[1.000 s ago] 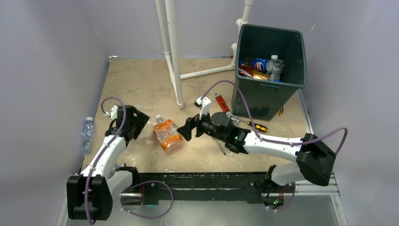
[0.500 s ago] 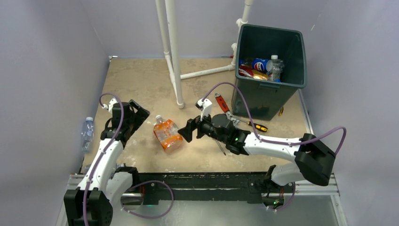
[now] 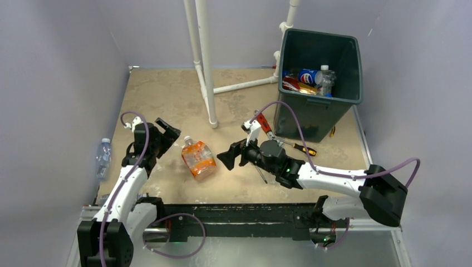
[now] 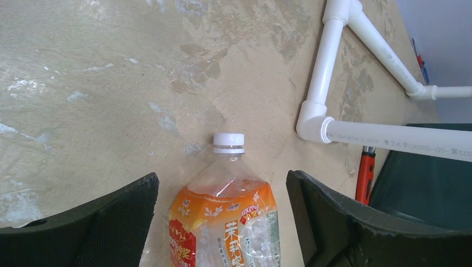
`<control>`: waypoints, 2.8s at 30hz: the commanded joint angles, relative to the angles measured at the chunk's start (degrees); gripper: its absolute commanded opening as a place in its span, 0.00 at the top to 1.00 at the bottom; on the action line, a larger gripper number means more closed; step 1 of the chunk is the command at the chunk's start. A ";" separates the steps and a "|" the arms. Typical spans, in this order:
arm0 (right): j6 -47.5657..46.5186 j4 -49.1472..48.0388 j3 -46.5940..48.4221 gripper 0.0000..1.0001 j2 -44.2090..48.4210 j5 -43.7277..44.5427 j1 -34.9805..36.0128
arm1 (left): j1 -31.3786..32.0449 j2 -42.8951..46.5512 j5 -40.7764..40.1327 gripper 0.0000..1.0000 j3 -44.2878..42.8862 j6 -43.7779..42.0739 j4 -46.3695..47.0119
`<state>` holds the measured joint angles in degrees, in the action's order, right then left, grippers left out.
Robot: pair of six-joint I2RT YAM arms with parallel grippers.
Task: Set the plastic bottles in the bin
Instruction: Pick up the plastic bottle at the center of the board.
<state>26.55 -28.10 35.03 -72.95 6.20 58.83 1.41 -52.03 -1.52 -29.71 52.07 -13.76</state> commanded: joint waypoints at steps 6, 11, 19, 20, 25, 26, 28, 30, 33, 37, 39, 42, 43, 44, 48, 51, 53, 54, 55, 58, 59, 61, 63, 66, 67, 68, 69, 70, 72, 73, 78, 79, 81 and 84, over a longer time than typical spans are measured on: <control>0.95 -4.40 -0.16 0.01 1.86 3.52 0.22 | -0.31 1.06 -2.27 0.14 -2.37 -1.15 3.12; 0.41 -0.53 2.28 0.01 -1.04 3.46 0.15 | -0.29 -2.99 -3.75 0.14 -6.07 -2.82 1.93; 3.76 -0.37 3.64 0.01 -6.36 4.08 -1.28 | -0.33 -9.27 -6.14 0.08 -9.76 -8.54 3.68; 3.85 -0.60 3.71 0.01 -6.98 3.81 -1.34 | -0.35 -10.28 -6.19 0.08 -10.17 -9.48 3.87; 3.43 -2.72 4.31 0.01 -10.40 3.14 -1.44 | -0.28 -16.94 -2.79 0.08 -11.14 -10.34 4.44; 3.35 -2.89 4.73 0.01 -11.40 2.50 -1.44 | -0.31 -17.99 -1.89 0.08 -10.97 -9.92 4.78; 3.34 -3.69 5.70 0.01 -13.56 1.15 -1.43 | -0.33 -19.85 -0.04 0.08 -10.30 -9.28 5.97; 3.34 -4.62 6.66 0.01 -16.04 0.10 -1.44 | -0.35 -21.60 1.17 0.09 -9.88 -9.10 7.13; 2.83 -5.52 8.05 0.01 -19.07 -0.54 -1.44 | -0.17 -24.25 6.44 0.12 -9.58 -8.85 9.97; 2.21 -6.43 7.67 0.01 -19.16 -0.66 -1.44 | 2.36 -26.37 8.20 0.14 -10.89 -10.31 10.64; 2.11 -6.53 7.29 0.01 -19.13 -0.74 -1.44 | 4.07 -27.93 6.56 0.14 -11.94 -11.10 9.28; 2.03 -6.16 7.41 0.01 -19.29 -0.79 -1.44 | 4.83 -29.76 4.48 0.17 -11.54 -10.88 8.00; 2.09 -6.18 7.38 0.01 -19.19 -0.77 -1.44 | 4.83 -30.08 3.98 0.19 -11.03 -10.69 8.01; 2.13 -6.22 7.39 0.01 -19.20 -0.82 -1.44 | 4.83 -30.33 3.39 0.21 -10.58 -10.35 7.92; 2.20 -6.22 6.82 0.01 -18.96 -0.97 -1.44 | 4.92 -31.39 3.84 0.29 -9.69 -9.27 8.00; 2.09 -6.10 6.44 0.01 -18.62 -0.75 -1.44 | 5.55 -31.26 4.17 0.36 -9.05 -8.86 8.11; 1.94 -6.00 6.22 0.01 -18.35 -0.66 -1.44 | 5.98 -30.69 4.24 0.40 -8.40 -8.75 8.32; 1.93 -6.00 6.17 0.01 -18.15 -0.66 -1.44 | 6.13 -30.41 4.39 0.43 -7.95 -8.65 8.57; 1.94 -6.00 6.07 0.01 -18.04 -0.73 -1.44 | 6.22 -30.07 4.58 0.46 -7.55 -8.58 8.84; 1.85 -5.80 5.90 0.01 -17.49 -0.66 -1.44 | 6.41 -29.92 5.13 0.56 -6.50 -8.49 9.52; 1.80 -5.75 5.87 0.01 -17.36 -0.66 -1.44 | 6.41 -29.89 5.39 0.59 -6.17 -8.26 9.88; 1.76 -5.53 5.70 0.01 -16.82 -0.65 -1.44 | 6.41 -29.82 5.80 0.65 -5.53 -7.78 10.46; 1.60 -5.31 5.62 0.01 -16.18 -0.50 -1.41 | 6.41 -29.52 6.07 0.71 -5.23 -7.46 10.68; 1.50 -4.90 5.21 0.01 -14.80 -0.40 -1.44 | 6.41 -28.27 5.84 0.81 -5.18 -7.15 10.53; 1.42 -4.93 4.95 0.01 -14.31 -0.42 -1.44 | 6.41 -27.53 5.85 0.85 -5.04 -6.86 10.51; 1.33 -4.90 4.69 0.01 -13.96 -0.63 -1.44 | 6.41 -26.80 5.87 0.90 -4.90 -6.67 10.39; 1.25 -4.64 4.59 0.01 -13.63 -0.78 -1.44 | 6.41 -25.99 5.95 0.94 -4.79 -6.39 10.09; 1.17 -4.22 4.68 0.01 -13.38 -1.01 -1.44 | 6.41 -24.98 5.95 0.98 -4.82 -6.25 9.58; 0.83 -3.02 5.07 0.01 -12.82 -1.42 -1.44 | 6.41 -22.33 5.57 1.00 -4.91 -6.21 8.04; 0.71 -2.36 5.30 0.01 -12.30 -1.52 -1.44 | 6.41 -20.79 5.32 1.00 -4.98 -6.20 7.42; 0.10 -0.47 5.85 0.01 -7.86 -2.08 -1.44 | 6.41 -14.21 3.83 1.00 -6.44 -6.60 3.79; 0.09 -0.12 5.84 0.01 -6.82 -2.37 -1.44 | 6.41 -13.15 3.99 1.00 -7.05 -6.71 3.24; 0.03 0.57 6.08 0.01 -4.87 -3.81 -1.44 | 6.41 -10.99 4.86 1.00 -7.53 -6.41 3.33; -0.31 1.45 6.50 0.01 -1.80 -6.03 -1.44 | 6.41 -7.29 6.93 1.00 -7.82 -5.66 4.04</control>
<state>27.64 -27.27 40.23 -78.96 3.38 57.56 7.57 -63.57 3.31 -35.05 45.08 -9.91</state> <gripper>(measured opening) 0.987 0.352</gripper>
